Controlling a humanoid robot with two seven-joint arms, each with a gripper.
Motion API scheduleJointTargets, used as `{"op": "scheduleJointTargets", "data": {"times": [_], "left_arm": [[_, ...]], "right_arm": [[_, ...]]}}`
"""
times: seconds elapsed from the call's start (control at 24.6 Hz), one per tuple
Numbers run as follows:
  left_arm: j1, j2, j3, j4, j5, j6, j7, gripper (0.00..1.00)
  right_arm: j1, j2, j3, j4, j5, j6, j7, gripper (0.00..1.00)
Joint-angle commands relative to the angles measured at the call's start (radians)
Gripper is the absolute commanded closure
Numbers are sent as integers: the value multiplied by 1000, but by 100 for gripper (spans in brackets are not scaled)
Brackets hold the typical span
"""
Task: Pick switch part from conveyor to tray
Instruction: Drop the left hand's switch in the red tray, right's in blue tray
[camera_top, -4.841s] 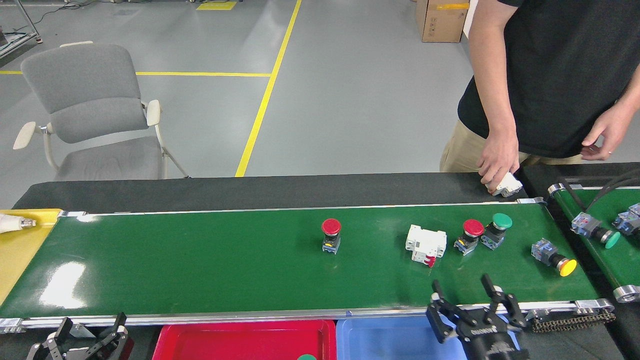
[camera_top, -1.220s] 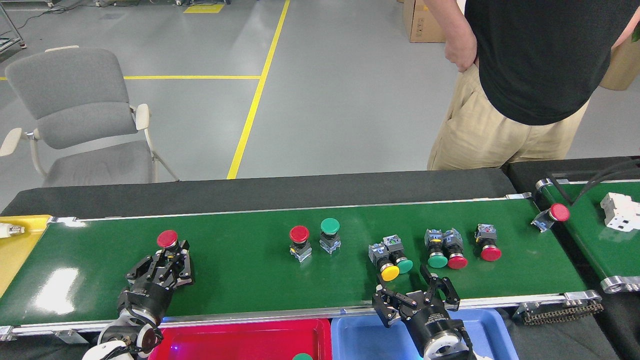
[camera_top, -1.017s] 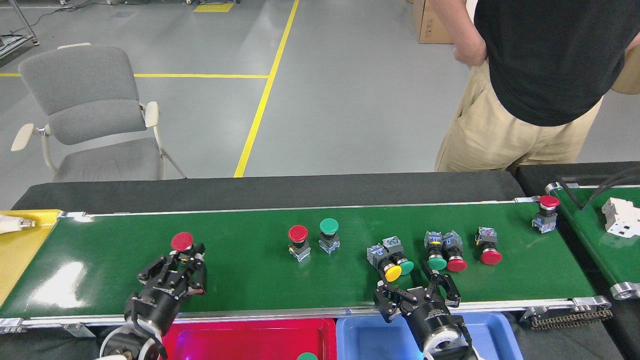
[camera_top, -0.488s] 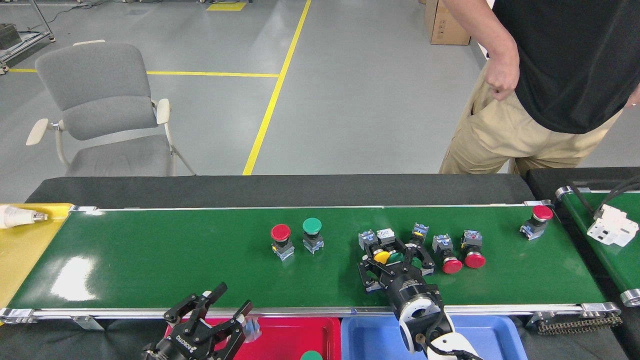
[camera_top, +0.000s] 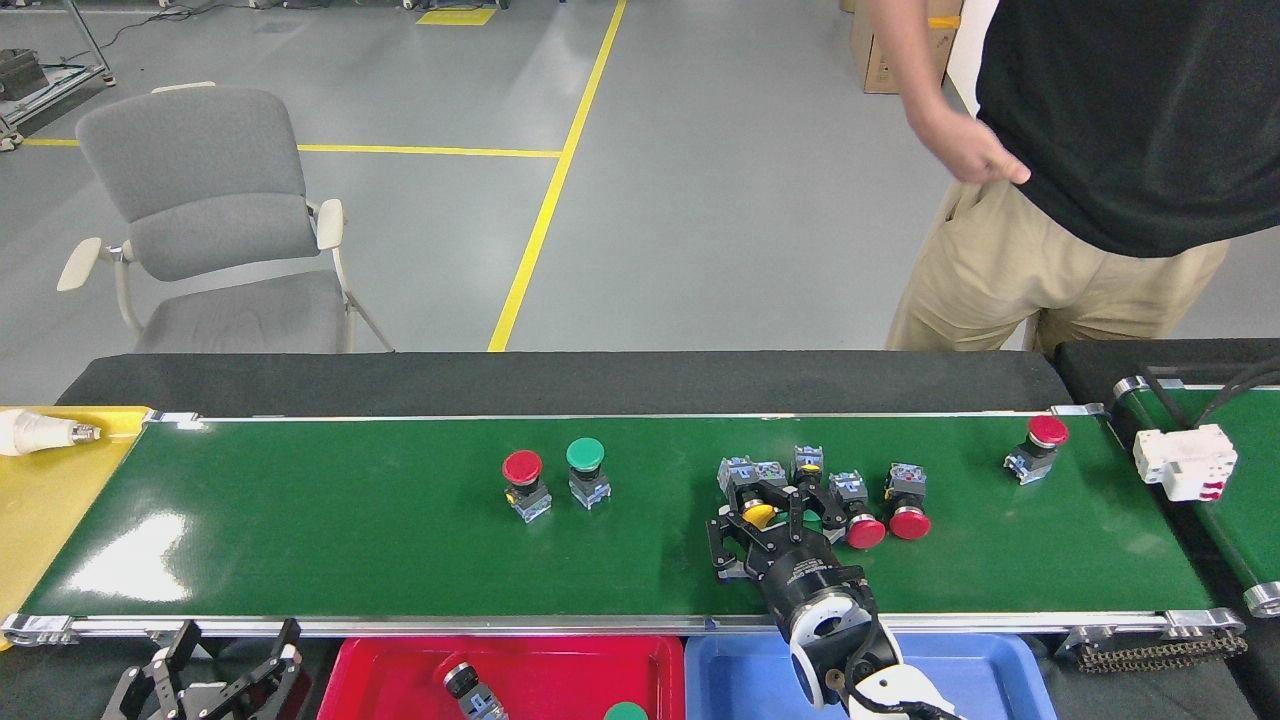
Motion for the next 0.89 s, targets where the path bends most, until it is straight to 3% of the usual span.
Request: {"op": "scheduleJointTargets", "data": {"times": [0.0, 0.2, 0.45, 0.49, 0.57, 0.85], "left_arm": [[-2, 10, 6, -19, 4, 10, 8, 0], [-33, 43, -20, -28, 3, 4, 7, 0], [-151, 59, -207, -22, -3, -48, 2, 0], [-167, 61, -230, -17, -3, -48, 1, 0], [-197, 61, -250, -4, -3, -48, -25, 0], [-306, 59, -284, 138, -3, -48, -79, 0]], "right_arm": [[0, -10, 6, -9, -1, 1, 3, 95], [16, -10, 81, -110, -1, -19, 0, 95], [124, -43, 282, -324, 12, -97, 2, 94], [132, -52, 334, -339, 15, -105, 2, 82], [135, -59, 417, -339, 16, -105, 0, 0], [142, -60, 415, -371, 12, -95, -5, 0]]}}
